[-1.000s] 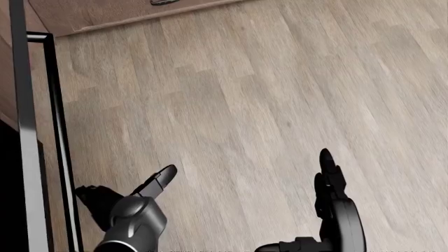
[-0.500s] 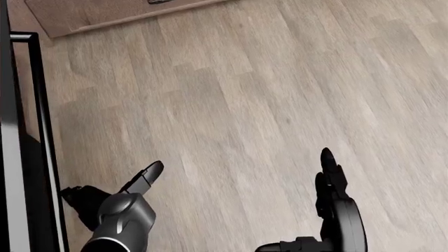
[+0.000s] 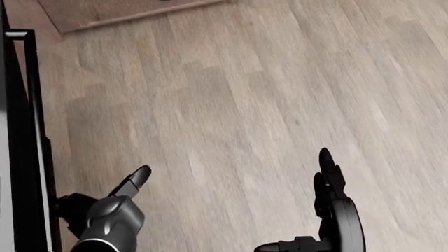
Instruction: Close the dishwasher door
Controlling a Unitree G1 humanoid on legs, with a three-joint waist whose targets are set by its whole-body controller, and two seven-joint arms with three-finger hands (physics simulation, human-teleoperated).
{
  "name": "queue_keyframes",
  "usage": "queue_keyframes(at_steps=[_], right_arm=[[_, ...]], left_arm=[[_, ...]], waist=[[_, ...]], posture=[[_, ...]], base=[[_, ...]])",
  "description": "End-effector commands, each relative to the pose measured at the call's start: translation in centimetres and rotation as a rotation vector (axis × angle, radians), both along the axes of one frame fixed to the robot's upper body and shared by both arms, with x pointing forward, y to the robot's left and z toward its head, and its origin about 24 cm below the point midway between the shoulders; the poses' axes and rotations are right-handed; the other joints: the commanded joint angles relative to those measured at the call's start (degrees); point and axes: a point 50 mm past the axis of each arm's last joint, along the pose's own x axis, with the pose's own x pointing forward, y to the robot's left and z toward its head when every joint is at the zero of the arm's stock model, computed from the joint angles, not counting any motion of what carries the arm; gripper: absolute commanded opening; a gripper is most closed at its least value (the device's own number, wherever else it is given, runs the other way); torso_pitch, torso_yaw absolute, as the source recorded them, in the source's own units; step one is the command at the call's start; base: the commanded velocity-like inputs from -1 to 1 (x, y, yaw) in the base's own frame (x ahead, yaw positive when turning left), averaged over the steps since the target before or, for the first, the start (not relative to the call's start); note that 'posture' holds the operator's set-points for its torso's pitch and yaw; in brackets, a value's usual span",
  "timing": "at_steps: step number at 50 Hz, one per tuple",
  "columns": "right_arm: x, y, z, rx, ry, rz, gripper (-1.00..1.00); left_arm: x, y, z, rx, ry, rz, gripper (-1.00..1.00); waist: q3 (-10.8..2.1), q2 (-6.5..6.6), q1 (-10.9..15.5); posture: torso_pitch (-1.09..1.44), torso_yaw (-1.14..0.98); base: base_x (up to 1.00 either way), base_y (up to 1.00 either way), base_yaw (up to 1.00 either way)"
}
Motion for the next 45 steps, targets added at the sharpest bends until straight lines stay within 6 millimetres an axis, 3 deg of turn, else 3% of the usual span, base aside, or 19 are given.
queue_keyframes(at_steps=[1, 45], right_arm=[[0.2, -0.1, 1.2, -0.007, -0.067, -0.003, 1.00], [0.1, -0.2, 1.3, -0.001, -0.070, -0.003, 1.00]], left_arm=[[0.7, 1.6, 1.4, 0.048, -0.059, 0.071, 1.00], [-0.3, 5.9, 1.1, 0.016, -0.026, 0.210, 1.00]], waist=[[-2.24, 0.39, 0.6], [-2.67, 1.37, 0.7]], posture=[[0.64, 0.00], [0.64, 0.00]], base=[[0.00, 0.00, 0.00], [0.00, 0.00, 0.00]])
